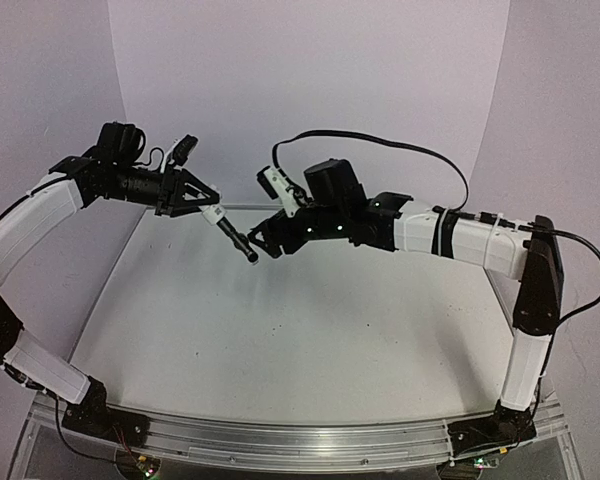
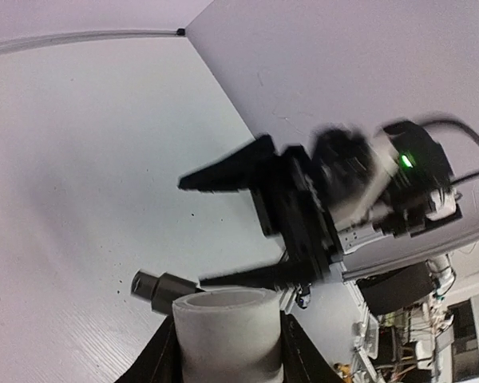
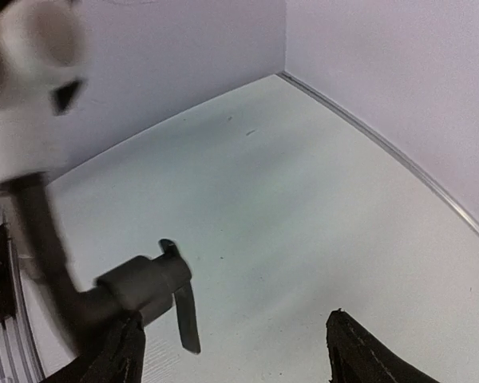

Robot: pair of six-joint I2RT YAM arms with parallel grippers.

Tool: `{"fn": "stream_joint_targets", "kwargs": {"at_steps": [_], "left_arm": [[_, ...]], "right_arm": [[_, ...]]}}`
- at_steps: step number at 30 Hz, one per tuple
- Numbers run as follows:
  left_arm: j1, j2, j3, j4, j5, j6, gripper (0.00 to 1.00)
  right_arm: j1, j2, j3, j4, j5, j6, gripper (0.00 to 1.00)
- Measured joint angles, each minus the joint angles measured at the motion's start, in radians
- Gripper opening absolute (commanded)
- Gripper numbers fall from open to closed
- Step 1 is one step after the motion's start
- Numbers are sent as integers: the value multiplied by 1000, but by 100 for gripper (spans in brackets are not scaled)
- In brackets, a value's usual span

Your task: Install the water faucets

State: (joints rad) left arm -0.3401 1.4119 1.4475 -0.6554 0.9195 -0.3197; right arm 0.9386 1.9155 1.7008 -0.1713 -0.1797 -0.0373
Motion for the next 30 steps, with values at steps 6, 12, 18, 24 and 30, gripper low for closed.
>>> {"fn": "stream_joint_targets", "kwargs": {"at_steps": [6,12,18,24,30], "left_arm": [[5,16,7,-40,-44,-52,0],[5,17,24,-28,-73,-84,0],[5,17,26,-25,-97,-114,0],[5,30,60,-22,-102,-127,0],[5,30,63,-17,-74,-125,0]], "right_arm": [[86,-10,0,59,132,-88,73],[103,-10,1,75,216,-110,72],[144,0,7,82,232,-101,65],[167,25,15,89,228,-97,60],[165,71,56,111,265,-101,54]]}}
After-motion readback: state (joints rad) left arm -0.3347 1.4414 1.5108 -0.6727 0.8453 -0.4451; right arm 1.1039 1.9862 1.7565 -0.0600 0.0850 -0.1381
